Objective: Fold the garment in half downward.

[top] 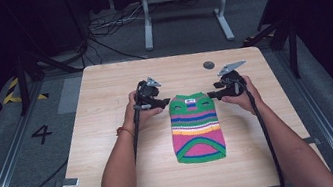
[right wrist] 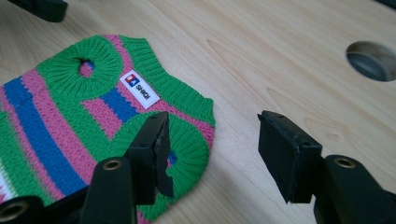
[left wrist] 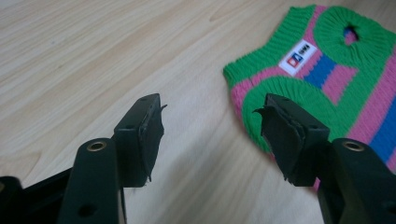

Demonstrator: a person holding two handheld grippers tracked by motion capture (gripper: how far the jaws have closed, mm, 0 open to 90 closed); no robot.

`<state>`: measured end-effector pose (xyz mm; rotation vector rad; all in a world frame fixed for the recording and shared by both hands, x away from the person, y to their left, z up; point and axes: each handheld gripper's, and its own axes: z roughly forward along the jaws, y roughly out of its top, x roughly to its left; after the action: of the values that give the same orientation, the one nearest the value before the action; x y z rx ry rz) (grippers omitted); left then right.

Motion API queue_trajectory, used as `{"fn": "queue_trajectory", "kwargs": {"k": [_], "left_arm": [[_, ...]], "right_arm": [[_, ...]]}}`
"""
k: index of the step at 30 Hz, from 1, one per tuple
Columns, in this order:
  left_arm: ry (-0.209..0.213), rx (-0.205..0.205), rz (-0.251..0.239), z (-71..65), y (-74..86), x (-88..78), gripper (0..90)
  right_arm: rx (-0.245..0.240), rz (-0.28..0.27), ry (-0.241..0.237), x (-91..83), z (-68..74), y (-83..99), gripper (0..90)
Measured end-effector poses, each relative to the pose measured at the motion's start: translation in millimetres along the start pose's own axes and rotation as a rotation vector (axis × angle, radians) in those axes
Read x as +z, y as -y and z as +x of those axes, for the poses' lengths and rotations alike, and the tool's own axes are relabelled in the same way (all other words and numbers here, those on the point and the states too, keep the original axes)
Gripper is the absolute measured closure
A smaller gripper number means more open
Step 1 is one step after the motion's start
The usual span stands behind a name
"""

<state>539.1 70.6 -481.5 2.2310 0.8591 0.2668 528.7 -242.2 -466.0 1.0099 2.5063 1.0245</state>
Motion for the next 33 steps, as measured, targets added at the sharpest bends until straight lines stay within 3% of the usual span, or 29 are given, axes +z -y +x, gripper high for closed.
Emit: {"fn": "queue_trajectory", "kwargs": {"k": [5, 7, 11, 20, 23, 27, 33], "left_arm": [[0.001, 0.005, 0.017, -7.9, -9.1, 22.1, 40.1], [0.019, -0.006, 0.032, -10.6, -12.4, 28.6, 40.4], [0.008, 0.004, 0.049, -14.7, -18.4, 40.7, 40.4], [0.047, -0.034, 0.020, -11.2, -16.1, 46.7, 49.9], [0.061, -0.024, 0.028, -10.6, -16.0, 45.2, 60.4], [0.098, -0.010, 0.049, -12.1, -17.6, 44.5, 76.4], [0.057, 0.023, 0.055, -16.6, -23.3, 44.0, 82.2]], "right_arm": [[0.009, 0.017, 0.000, 21.0, -0.6, -2.5, 46.6], [0.022, 0.014, -0.003, 26.0, -2.1, -2.8, 48.1], [0.027, 0.014, 0.008, 32.1, -5.6, -1.8, 49.2], [0.079, 0.010, -0.009, 43.6, -12.1, 4.2, 53.9], [0.092, 0.007, -0.037, 44.8, -12.4, 4.4, 60.6], [0.086, 0.018, -0.081, 45.6, -9.9, 2.5, 80.8], [0.059, 0.026, -0.069, 44.6, -5.4, -2.1, 86.3]]}}
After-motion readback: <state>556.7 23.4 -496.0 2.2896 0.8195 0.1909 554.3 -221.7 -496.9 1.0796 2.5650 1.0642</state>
